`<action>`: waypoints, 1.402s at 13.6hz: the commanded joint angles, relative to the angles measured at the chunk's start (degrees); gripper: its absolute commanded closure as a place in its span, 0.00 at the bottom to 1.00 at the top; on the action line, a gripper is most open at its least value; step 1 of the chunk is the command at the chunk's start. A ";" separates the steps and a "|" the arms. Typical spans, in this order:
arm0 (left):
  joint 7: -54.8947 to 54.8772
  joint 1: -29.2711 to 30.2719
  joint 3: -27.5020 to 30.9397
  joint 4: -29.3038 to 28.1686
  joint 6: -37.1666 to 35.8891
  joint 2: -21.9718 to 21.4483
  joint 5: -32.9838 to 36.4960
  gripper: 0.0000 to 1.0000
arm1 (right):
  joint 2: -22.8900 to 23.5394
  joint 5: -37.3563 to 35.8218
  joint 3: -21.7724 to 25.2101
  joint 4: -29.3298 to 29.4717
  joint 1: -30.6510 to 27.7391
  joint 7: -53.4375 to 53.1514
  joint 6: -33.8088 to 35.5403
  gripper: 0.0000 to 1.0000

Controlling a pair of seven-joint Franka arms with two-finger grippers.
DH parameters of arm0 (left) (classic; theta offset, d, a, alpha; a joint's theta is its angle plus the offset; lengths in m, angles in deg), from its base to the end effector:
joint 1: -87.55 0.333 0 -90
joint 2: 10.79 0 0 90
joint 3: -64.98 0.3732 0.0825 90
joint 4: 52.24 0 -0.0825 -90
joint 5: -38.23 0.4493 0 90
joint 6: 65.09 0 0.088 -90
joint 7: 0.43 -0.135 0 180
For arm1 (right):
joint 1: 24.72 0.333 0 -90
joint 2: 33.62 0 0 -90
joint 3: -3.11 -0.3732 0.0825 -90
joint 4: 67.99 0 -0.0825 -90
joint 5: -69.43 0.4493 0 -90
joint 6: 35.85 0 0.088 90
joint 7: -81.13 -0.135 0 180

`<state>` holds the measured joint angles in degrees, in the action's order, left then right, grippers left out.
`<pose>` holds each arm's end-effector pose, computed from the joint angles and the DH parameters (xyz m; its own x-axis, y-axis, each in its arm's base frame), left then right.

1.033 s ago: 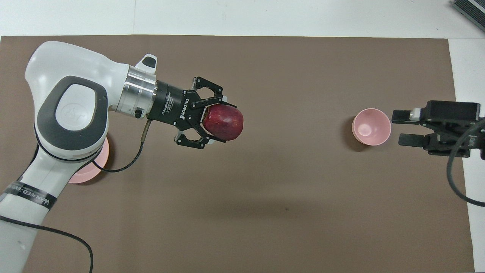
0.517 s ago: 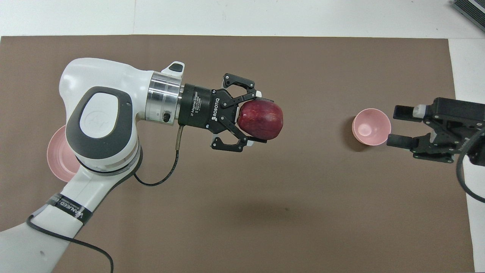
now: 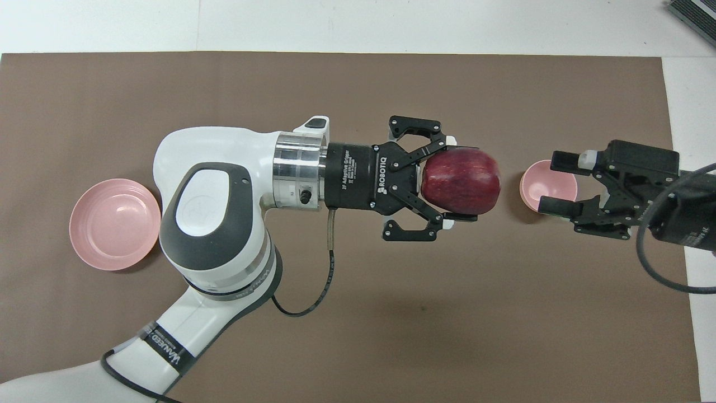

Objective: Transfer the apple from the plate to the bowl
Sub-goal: 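Grasp the apple with the right gripper while the left gripper holds it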

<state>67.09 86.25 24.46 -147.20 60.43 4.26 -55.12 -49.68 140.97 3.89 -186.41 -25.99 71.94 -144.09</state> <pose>0.5620 -0.5038 0.6003 0.0240 -0.0219 -0.9995 0.9942 -0.1047 0.0262 0.5517 0.0749 0.6411 0.8917 -0.3744 -0.2544 -0.3610 -0.2492 -0.8986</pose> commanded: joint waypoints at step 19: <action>0.68 -3.35 -7.91 0.21 19.76 0.07 -3.94 1.00 | -3.19 1.59 -0.43 -3.84 2.59 0.15 -3.03 0.00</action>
<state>67.32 83.88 16.69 -147.31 78.22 4.41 -57.82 -51.22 141.42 3.70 -189.01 -23.46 71.98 -146.53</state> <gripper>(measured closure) 0.238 0.000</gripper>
